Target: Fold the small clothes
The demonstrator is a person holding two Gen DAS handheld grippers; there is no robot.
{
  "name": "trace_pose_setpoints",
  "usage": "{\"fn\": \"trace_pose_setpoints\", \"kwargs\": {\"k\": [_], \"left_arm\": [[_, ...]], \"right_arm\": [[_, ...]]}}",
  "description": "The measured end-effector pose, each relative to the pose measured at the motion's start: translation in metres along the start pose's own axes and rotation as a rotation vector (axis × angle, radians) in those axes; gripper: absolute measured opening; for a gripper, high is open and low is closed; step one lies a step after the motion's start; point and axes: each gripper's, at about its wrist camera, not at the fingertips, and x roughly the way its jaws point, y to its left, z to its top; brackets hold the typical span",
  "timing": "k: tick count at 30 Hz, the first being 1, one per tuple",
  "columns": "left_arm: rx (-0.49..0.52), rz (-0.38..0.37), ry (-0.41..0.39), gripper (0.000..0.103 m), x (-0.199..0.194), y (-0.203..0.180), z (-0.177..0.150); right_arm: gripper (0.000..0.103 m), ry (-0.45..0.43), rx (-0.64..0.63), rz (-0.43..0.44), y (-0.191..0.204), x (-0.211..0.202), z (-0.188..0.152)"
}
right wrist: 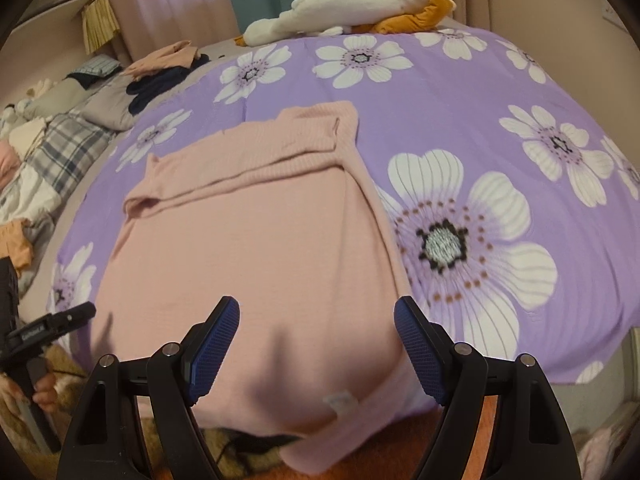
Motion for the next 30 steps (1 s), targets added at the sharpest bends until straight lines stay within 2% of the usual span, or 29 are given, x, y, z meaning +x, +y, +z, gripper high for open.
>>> {"fn": "trace_pose_setpoints", "kwargs": {"k": [8, 10, 15, 19, 21, 23, 24, 26, 27, 30], "left_arm": [[0.002, -0.013, 0.016, 0.085, 0.001, 0.002, -0.011], [-0.001, -0.046, 0.032, 0.082, 0.002, 0.003, -0.012], [-0.005, -0.08, 0.049, 0.054, 0.004, 0.0, -0.013], [0.021, -0.097, 0.074, 0.04, 0.009, -0.007, -0.016], [0.036, -0.084, 0.084, 0.018, 0.01, -0.011, -0.016], [0.031, -0.094, 0.094, 0.01, 0.012, -0.011, -0.016], [0.035, -0.094, 0.091, 0.009, 0.012, -0.012, -0.016], [0.051, -0.111, 0.084, 0.007, 0.009, -0.013, -0.014], [0.046, -0.129, 0.077, 0.007, 0.006, -0.012, -0.013], [0.04, -0.171, 0.058, 0.006, -0.002, -0.013, -0.007]], "right_arm": [[0.079, 0.1, 0.028, -0.025, -0.004, 0.011, -0.034], [0.079, 0.109, 0.026, -0.048, -0.007, 0.012, -0.039], [0.079, 0.114, 0.065, -0.04, -0.016, 0.009, -0.043], [0.079, 0.135, 0.074, 0.0, -0.013, 0.015, -0.046], [0.067, 0.14, 0.083, 0.009, -0.013, 0.018, -0.047], [0.047, 0.137, 0.099, 0.014, -0.015, 0.021, -0.048], [0.042, 0.139, 0.098, 0.011, -0.015, 0.023, -0.048], [0.016, 0.134, 0.082, -0.016, -0.016, 0.024, -0.048], [0.009, 0.133, 0.075, -0.014, -0.016, 0.023, -0.047], [0.005, 0.115, 0.098, 0.06, -0.021, 0.014, -0.043]]}}
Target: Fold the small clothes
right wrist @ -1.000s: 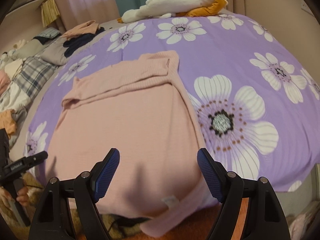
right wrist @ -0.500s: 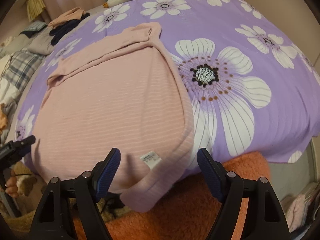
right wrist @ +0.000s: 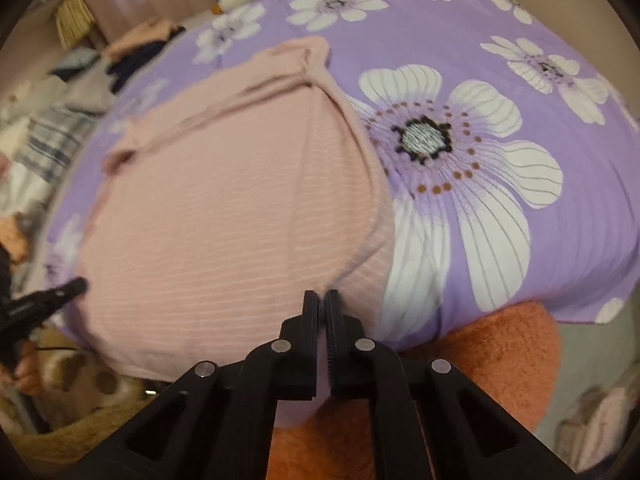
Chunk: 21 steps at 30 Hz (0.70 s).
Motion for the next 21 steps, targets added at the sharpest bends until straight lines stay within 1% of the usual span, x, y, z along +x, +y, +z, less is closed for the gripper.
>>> {"fn": "trace_pose_setpoints", "kwargs": {"k": [3, 6, 9, 11, 13, 15, 17, 19, 21], "left_arm": [[-0.006, -0.05, -0.018, 0.006, -0.009, -0.005, 0.008], [0.006, -0.073, -0.08, 0.006, -0.023, -0.013, 0.024], [0.018, -0.106, -0.112, 0.006, -0.031, -0.018, 0.043], [0.055, -0.086, -0.146, 0.006, -0.033, -0.024, 0.059], [0.074, -0.066, -0.149, 0.006, -0.029, -0.027, 0.074], [0.083, -0.056, -0.136, 0.007, -0.02, -0.026, 0.088], [0.091, -0.008, -0.116, 0.007, -0.004, -0.025, 0.104], [0.087, 0.016, -0.088, 0.007, 0.013, -0.02, 0.116], [0.081, 0.039, -0.056, 0.007, 0.031, -0.014, 0.127]], "right_arm": [[0.005, -0.039, 0.031, 0.091, -0.003, -0.016, 0.009], [0.005, -0.086, 0.035, 0.16, -0.003, -0.028, 0.025], [0.005, -0.129, 0.04, 0.21, -0.003, -0.034, 0.044], [0.005, -0.148, 0.055, 0.228, -0.004, -0.032, 0.058], [0.005, -0.157, 0.071, 0.247, -0.006, -0.026, 0.072], [0.005, -0.164, 0.084, 0.238, -0.007, -0.018, 0.089], [0.005, -0.151, 0.107, 0.239, -0.009, -0.005, 0.102], [0.005, -0.111, 0.143, 0.246, -0.012, 0.013, 0.115], [0.005, -0.078, 0.16, 0.212, -0.012, 0.034, 0.127]]}}
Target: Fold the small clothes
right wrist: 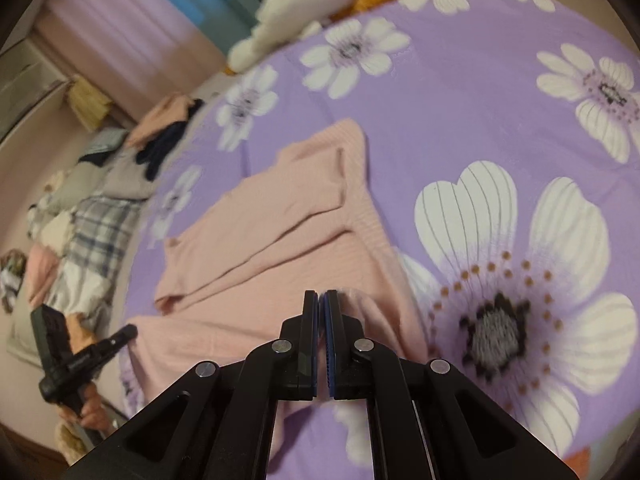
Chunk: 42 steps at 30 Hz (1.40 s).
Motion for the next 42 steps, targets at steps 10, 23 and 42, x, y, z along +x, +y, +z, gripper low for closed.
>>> {"fn": "trace_pose_setpoints", "kwargs": {"k": [10, 23, 42], "left_arm": [[0.038, 0.076, 0.073, 0.012, 0.047, 0.012, 0.004], [0.02, 0.07, 0.15, 0.058, -0.015, 0.023, -0.054], [-0.15, -0.236, 0.034, 0.005, -0.034, 0.004, -0.007]], "right_arm": [[0.004, 0.074, -0.037, -0.139, -0.009, 0.047, 0.011], [0.004, 0.019, -0.135, -0.2, -0.008, 0.001, 0.005], [0.004, -0.035, -0.16, -0.189, 0.003, -0.033, -0.011]]}}
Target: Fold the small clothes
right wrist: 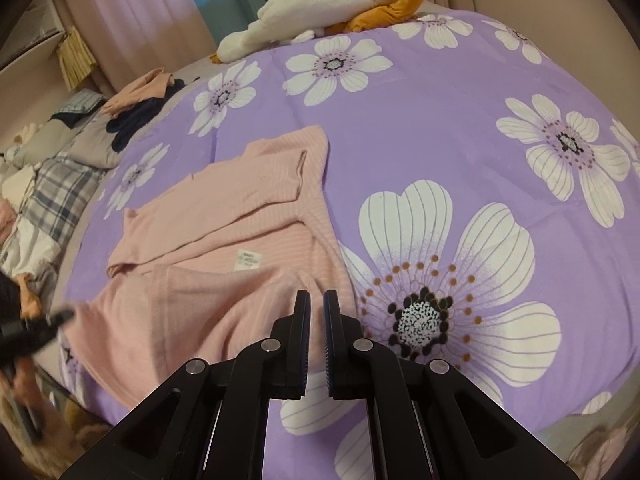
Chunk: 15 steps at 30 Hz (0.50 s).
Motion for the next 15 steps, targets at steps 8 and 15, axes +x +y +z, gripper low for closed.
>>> {"fn": "trace_pose_setpoints", "kwargs": {"k": [8, 15], "left_arm": [[-0.053, 0.033, -0.043, 0.005, 0.04, 0.002, 0.068], [-0.033, 0.097, 0.034, 0.006, 0.082, 0.016, 0.094]], "right_arm": [[0.004, 0.034, -0.021, 0.014, 0.007, 0.011, -0.004], [0.037, 0.072, -0.136, 0.05, 0.028, 0.012, -0.005]]}}
